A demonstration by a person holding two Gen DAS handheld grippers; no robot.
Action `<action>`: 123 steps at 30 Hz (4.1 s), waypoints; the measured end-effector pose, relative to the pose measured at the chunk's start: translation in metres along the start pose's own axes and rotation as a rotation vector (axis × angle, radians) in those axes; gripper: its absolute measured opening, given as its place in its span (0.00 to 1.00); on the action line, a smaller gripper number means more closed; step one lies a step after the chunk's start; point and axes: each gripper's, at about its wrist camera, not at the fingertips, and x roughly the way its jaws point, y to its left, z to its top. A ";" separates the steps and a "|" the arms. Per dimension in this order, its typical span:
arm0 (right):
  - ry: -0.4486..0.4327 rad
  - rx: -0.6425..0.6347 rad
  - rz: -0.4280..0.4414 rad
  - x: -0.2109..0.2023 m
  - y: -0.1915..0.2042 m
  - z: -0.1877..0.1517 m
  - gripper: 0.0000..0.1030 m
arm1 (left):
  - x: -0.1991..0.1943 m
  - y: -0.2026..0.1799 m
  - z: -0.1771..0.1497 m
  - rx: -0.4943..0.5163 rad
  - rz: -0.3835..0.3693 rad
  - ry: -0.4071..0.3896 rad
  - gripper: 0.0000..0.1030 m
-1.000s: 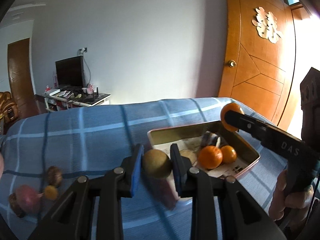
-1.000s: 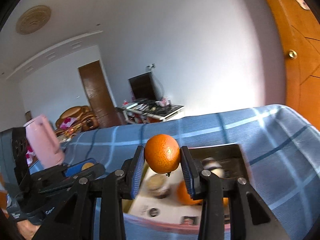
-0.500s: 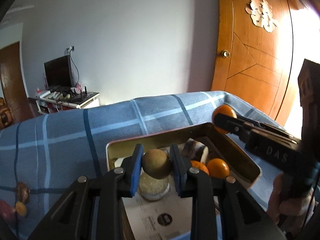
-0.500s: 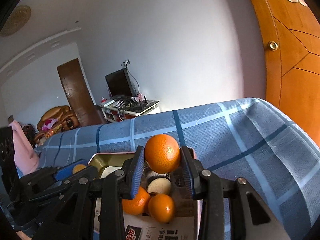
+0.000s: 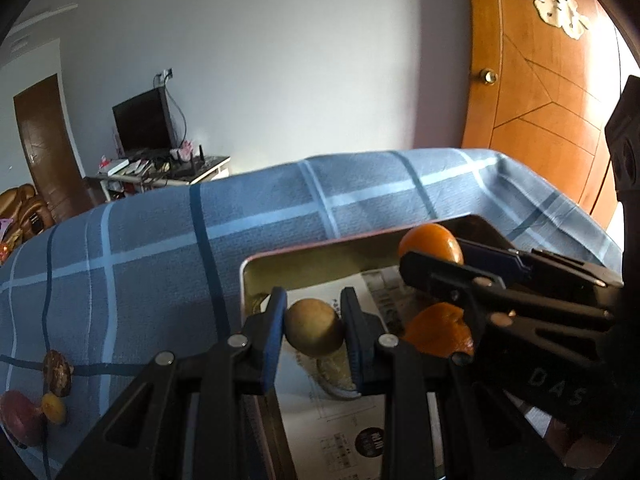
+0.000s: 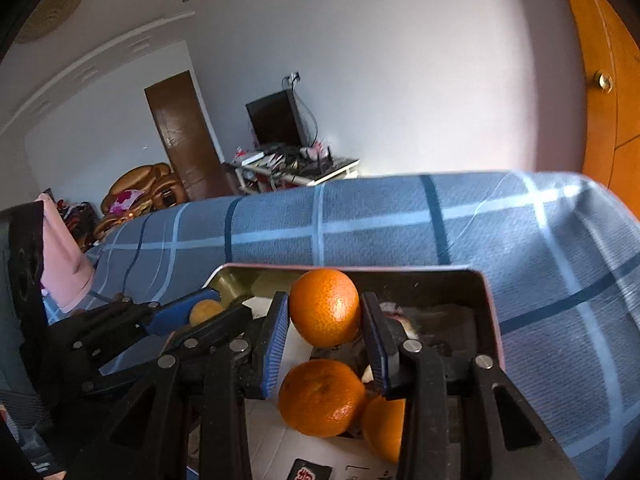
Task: Organize fruits
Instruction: 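Open both grippers to drop the fruits into the tin, then move both grippers back to the fruit pile, then grasp the round yellow-brown fruit with the right gripper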
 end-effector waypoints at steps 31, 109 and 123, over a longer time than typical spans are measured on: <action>-0.497 0.102 -0.415 -0.103 -0.012 -0.003 0.80 | -0.098 0.100 -0.049 -0.152 0.361 -0.268 1.00; 0.081 -0.020 0.106 0.056 0.256 -0.053 0.53 | -0.157 0.372 -0.123 -0.400 0.342 -0.078 0.95; 0.272 0.054 0.111 0.120 0.273 -0.050 0.34 | -0.155 0.353 -0.116 -0.235 0.340 -0.039 0.91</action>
